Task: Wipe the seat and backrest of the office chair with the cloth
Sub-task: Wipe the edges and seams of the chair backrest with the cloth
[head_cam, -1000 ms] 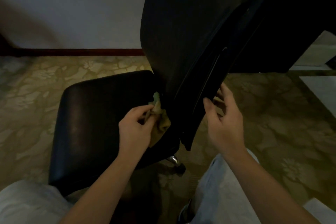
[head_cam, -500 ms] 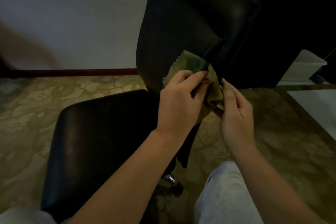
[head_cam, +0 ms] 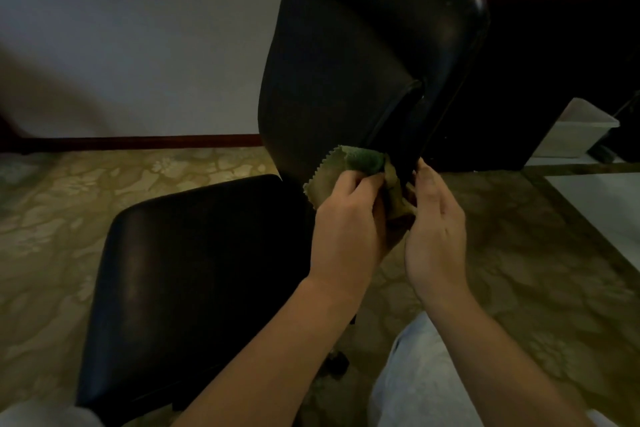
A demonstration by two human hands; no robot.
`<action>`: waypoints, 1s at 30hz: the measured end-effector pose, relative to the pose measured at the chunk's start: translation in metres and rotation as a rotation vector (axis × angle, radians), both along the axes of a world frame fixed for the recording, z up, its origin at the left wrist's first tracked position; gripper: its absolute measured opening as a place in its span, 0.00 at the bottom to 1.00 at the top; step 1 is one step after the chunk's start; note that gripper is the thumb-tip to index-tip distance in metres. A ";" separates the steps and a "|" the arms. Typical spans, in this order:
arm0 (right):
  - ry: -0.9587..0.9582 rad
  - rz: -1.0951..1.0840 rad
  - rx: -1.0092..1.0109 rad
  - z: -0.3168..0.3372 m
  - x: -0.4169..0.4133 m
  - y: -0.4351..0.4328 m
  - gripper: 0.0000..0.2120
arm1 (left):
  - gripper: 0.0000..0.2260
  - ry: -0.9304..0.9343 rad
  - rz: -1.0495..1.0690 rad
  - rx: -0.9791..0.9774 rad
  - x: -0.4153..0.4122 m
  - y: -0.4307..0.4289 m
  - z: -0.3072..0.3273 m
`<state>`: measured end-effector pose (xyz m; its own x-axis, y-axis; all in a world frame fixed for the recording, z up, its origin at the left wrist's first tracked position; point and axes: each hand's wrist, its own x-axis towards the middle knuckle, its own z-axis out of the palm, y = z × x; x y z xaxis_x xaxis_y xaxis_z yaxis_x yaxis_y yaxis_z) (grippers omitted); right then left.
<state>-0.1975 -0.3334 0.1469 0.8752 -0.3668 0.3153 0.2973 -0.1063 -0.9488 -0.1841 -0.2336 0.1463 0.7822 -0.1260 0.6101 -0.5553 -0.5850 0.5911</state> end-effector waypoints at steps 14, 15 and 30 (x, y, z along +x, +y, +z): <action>0.025 -0.011 -0.008 0.001 0.001 -0.003 0.24 | 0.11 -0.140 -0.027 0.136 0.018 0.017 0.007; 0.027 -0.019 -0.003 0.001 0.001 -0.002 0.23 | 0.11 -0.125 -0.027 0.118 0.017 0.015 0.005; 0.010 -0.047 -0.165 0.009 0.004 -0.009 0.15 | 0.12 -0.058 0.020 0.104 0.006 0.031 -0.022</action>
<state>-0.1940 -0.3424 0.1561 0.8620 -0.3510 0.3657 0.2786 -0.2747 -0.9203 -0.1781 -0.2025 0.1245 0.7489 -0.1758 0.6389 -0.5746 -0.6525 0.4940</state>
